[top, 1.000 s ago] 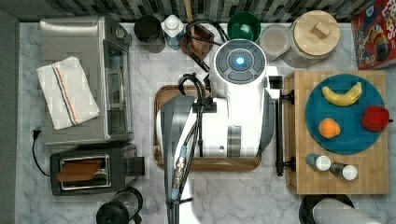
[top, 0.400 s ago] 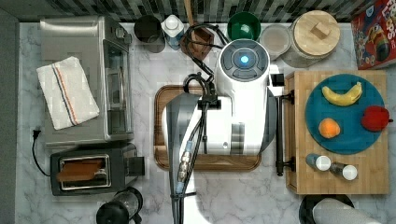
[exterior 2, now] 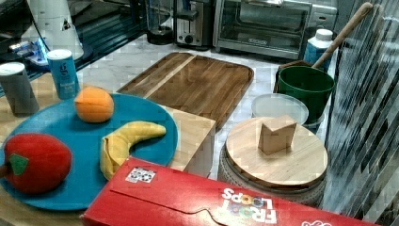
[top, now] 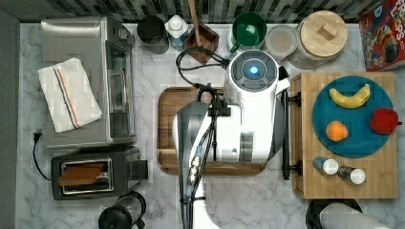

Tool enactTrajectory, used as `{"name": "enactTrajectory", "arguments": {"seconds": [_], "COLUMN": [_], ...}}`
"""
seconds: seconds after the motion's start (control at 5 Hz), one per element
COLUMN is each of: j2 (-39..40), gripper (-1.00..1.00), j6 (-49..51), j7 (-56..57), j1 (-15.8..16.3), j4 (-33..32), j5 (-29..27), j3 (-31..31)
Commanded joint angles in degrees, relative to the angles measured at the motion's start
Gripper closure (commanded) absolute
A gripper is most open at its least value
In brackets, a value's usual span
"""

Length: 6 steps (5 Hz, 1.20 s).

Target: Open the drawer.

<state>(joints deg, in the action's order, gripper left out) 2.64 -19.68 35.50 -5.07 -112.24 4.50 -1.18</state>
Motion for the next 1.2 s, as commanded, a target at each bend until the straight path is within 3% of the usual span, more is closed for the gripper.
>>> {"name": "enactTrajectory", "arguments": {"seconds": [0.2,0.8,1.2], "j2": [-3.9,-2.1,-0.2], "gripper": [-1.00,-1.00,-1.00], "j6": [-9.0,-13.8,-22.6], "j7": [15.4,23.4,21.1], "j1": [-3.2,-6.4,-5.6], "j4": [-8.5,-10.0,-13.3], "j5": [3.6,6.4,9.4], "j3": [2.3,4.4,6.4]}}
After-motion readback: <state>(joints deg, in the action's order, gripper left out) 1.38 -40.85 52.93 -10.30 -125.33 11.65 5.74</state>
